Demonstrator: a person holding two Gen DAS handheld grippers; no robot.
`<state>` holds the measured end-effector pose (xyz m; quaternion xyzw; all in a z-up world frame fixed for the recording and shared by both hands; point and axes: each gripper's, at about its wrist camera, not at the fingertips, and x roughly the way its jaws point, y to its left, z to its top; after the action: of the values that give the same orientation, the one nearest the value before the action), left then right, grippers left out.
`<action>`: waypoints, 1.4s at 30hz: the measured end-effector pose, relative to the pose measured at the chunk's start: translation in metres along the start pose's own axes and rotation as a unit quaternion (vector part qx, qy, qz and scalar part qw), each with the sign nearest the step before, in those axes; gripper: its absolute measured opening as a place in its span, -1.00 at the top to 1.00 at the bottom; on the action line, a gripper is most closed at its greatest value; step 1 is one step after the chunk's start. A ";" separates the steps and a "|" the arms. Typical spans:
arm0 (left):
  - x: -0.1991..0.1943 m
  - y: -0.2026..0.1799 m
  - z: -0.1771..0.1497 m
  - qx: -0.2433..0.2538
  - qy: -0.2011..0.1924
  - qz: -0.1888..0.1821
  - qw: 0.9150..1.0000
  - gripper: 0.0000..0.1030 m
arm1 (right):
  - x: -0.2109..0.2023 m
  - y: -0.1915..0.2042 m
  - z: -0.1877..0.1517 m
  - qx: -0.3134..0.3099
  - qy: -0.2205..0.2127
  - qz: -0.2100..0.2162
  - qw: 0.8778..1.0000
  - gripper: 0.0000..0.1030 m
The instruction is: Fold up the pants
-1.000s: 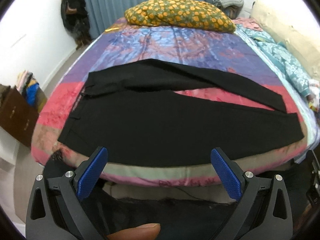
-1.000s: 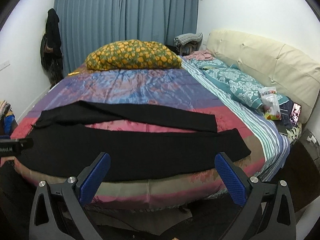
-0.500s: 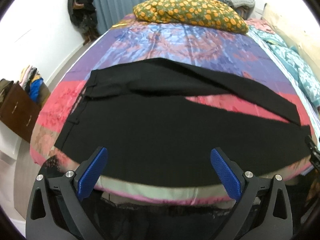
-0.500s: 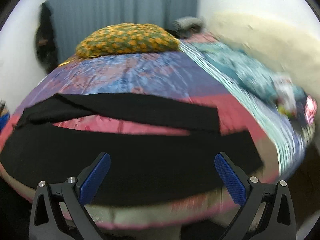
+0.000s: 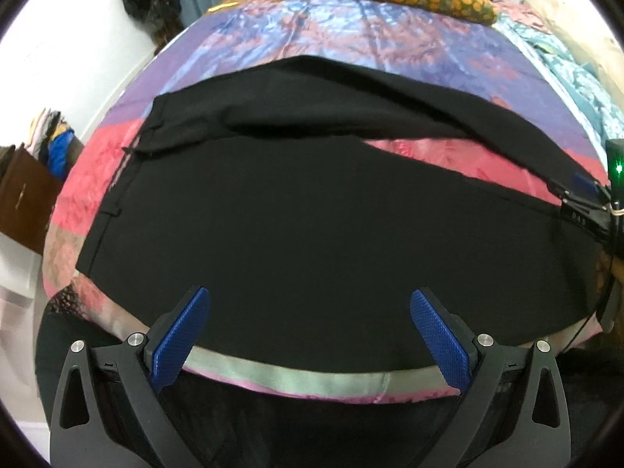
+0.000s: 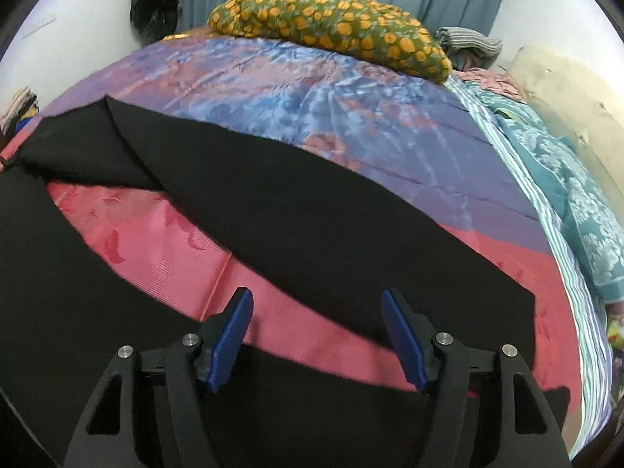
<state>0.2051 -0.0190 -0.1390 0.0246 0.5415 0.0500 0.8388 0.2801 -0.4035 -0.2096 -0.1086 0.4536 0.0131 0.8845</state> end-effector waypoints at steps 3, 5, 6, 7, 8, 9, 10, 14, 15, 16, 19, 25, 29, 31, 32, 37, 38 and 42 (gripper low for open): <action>0.008 0.003 0.004 -0.002 0.003 0.005 1.000 -0.99 | 0.013 0.007 0.000 -0.023 0.008 0.000 1.000 -0.31; 0.014 0.004 0.007 -0.003 0.007 0.007 1.000 -0.99 | 0.022 0.008 0.000 -0.038 0.013 -0.003 0.999 -0.24; 0.017 0.005 0.008 -0.004 0.011 0.008 1.000 -0.99 | 0.024 0.007 0.001 -0.040 0.013 -0.003 0.999 -0.15; 0.020 0.005 0.008 -0.004 0.014 0.010 1.000 -0.99 | 0.024 0.006 0.001 -0.040 0.012 -0.002 0.999 -0.08; 0.022 0.005 0.008 -0.004 0.016 0.011 1.000 -0.99 | 0.024 0.003 0.003 -0.041 0.012 0.002 0.999 0.10; 0.024 0.005 0.008 -0.004 0.018 0.012 1.000 -0.99 | 0.025 0.002 0.006 -0.043 0.014 0.002 0.999 0.35; 0.025 0.005 0.008 -0.003 0.021 0.013 1.000 -0.99 | 0.025 0.001 0.009 -0.046 0.014 -0.001 0.999 0.48; 0.024 0.006 0.017 -0.013 0.015 0.010 1.000 -0.98 | 0.023 -0.023 0.067 -0.069 -0.006 -0.042 0.997 0.58; 0.022 0.004 0.022 -0.016 0.010 0.008 1.000 -0.99 | 0.024 -0.043 0.095 -0.058 -0.023 -0.061 0.996 0.31; 0.020 0.002 0.027 -0.017 0.006 0.008 1.000 -0.98 | 0.028 -0.069 0.124 -0.033 -0.025 -0.073 0.996 0.08; 0.013 -0.003 0.037 -0.019 -0.009 0.004 1.000 -0.99 | 0.023 -0.130 0.172 0.041 -0.048 -0.104 0.993 -0.36; 0.031 -0.006 0.032 -0.017 0.010 0.003 1.000 -0.99 | 0.018 -0.197 0.161 0.123 -0.045 -0.119 0.984 -0.41; 0.047 -0.011 0.025 -0.014 0.040 -0.002 0.999 -0.98 | 0.018 -0.200 0.117 0.206 -0.049 0.031 0.977 -0.41; 0.049 -0.017 0.025 -0.008 0.043 -0.002 0.999 -0.98 | 0.030 -0.185 0.102 0.214 -0.035 0.132 0.967 -0.41; 0.049 -0.019 0.025 -0.006 0.042 -0.001 0.999 -0.98 | 0.041 -0.174 0.093 0.214 -0.016 0.182 0.959 -0.41; 0.054 -0.034 0.024 0.012 0.051 0.000 0.999 -0.98 | 0.112 -0.130 0.092 0.120 0.089 0.228 0.962 -0.38; 0.053 -0.036 0.024 0.015 0.051 0.001 0.999 -0.98 | 0.120 -0.143 0.101 0.140 0.072 0.217 0.963 -0.33; 0.049 -0.035 0.025 0.029 0.040 0.010 0.999 -0.98 | 0.136 -0.237 0.096 0.279 0.061 0.046 0.957 -0.34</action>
<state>0.2496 -0.0482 -0.1770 0.0525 0.5755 0.0439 0.8149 0.4660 -0.6259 -0.2220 0.1626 0.4969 -0.0803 0.8487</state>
